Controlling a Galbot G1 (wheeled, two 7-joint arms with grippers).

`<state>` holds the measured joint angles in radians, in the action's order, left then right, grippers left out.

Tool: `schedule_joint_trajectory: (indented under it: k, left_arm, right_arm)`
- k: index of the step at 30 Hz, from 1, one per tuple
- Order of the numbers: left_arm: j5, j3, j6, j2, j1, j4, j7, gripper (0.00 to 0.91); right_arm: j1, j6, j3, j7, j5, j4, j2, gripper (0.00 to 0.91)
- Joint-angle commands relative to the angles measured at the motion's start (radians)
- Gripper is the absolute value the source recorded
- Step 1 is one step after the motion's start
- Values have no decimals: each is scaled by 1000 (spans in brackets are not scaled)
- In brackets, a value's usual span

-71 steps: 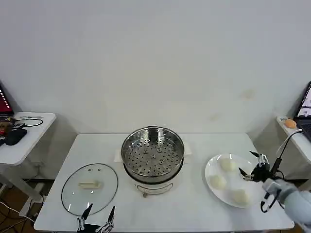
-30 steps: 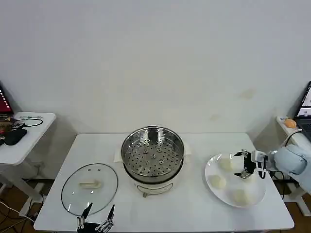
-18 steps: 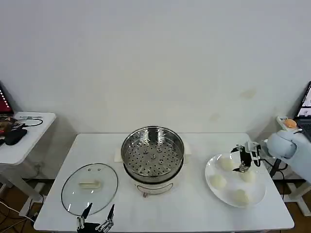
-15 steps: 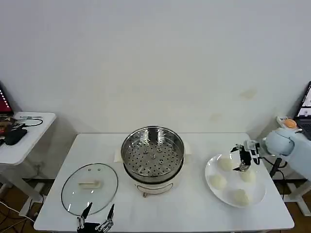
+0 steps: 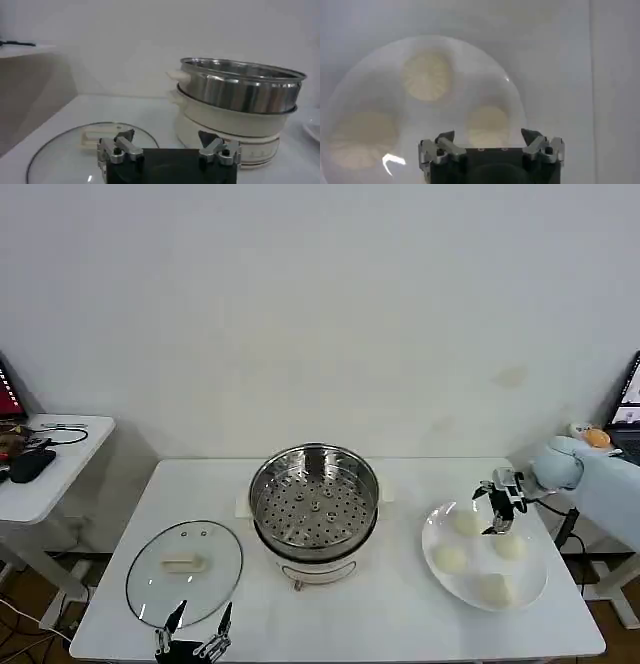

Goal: Take steamed baozi put them in steamer then cover it.

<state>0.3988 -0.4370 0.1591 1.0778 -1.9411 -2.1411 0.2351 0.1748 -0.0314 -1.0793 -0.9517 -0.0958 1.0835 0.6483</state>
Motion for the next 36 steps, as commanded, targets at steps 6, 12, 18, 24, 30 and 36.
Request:
schedule_joint_trajectory:
  k: [6, 12, 18, 24, 30, 36]
  left_arm:
    - [8, -9, -5, 3, -2, -5, 0, 907]
    - [11, -16, -9, 2, -5, -7, 1, 907]
    - [15, -22, -11, 1, -9, -15, 1, 907]
    - [17, -24, -13, 2, -9, -19, 2, 907]
    - [17, -25, -13, 2, -15, -28, 0, 907]
    - [17, -24, -14, 3, -19, -37, -1, 907]
  right_arm:
    - [-7, 31, -3, -20, 41, -98, 73, 907]
    - [-38, 37, 25, -28, 66, -131, 103, 907]
    - [-62, 39, 48, -33, 83, -152, 118, 907]
    - [-73, 40, 61, -34, 89, -167, 127, 907]
    - [-85, 38, 76, -36, 89, -181, 134, 816]
    - [-85, 38, 83, -35, 90, -194, 139, 685]
